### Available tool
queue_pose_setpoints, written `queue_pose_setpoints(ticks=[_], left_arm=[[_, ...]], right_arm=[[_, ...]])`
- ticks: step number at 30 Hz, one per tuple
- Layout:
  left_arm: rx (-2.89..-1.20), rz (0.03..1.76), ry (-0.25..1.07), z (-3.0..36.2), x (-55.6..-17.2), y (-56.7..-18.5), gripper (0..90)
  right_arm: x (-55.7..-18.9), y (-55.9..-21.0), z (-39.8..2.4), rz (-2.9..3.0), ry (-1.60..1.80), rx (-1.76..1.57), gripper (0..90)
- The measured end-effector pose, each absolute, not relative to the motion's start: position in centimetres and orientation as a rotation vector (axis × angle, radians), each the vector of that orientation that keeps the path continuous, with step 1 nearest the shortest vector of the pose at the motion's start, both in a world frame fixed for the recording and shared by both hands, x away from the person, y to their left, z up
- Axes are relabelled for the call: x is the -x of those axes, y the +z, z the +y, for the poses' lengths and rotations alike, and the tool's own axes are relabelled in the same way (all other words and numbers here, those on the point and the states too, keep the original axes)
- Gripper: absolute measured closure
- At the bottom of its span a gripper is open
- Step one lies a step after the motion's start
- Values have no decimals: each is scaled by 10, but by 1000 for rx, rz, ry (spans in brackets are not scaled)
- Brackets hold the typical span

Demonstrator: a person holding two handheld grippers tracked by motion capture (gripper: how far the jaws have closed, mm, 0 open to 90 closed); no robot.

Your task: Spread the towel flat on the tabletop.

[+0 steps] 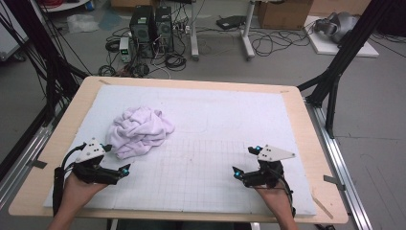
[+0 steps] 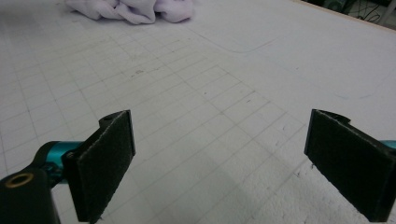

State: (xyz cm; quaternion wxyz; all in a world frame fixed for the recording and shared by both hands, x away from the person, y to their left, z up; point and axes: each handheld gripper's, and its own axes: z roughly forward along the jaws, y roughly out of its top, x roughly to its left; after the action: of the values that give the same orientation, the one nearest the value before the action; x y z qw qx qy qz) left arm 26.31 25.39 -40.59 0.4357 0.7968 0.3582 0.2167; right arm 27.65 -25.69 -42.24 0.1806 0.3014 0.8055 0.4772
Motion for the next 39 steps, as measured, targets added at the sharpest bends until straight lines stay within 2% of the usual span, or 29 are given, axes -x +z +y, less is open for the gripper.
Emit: queue_pose_setpoints(ticks=[15, 29, 39], left_arm=[[-1990, 884, 545, 254, -257, -405, 42], [-2000, 863, 532, 253, -257, -404, 122], [-1965, 833, 538, 259, -275, -385, 247]], right_arm=[[-273, -421, -255, 2288, 1343, -836, 78], [-271, -422, -254, 2294, 1339, -835, 78], [-273, -422, -256, 2282, 1382, -868, 78]])
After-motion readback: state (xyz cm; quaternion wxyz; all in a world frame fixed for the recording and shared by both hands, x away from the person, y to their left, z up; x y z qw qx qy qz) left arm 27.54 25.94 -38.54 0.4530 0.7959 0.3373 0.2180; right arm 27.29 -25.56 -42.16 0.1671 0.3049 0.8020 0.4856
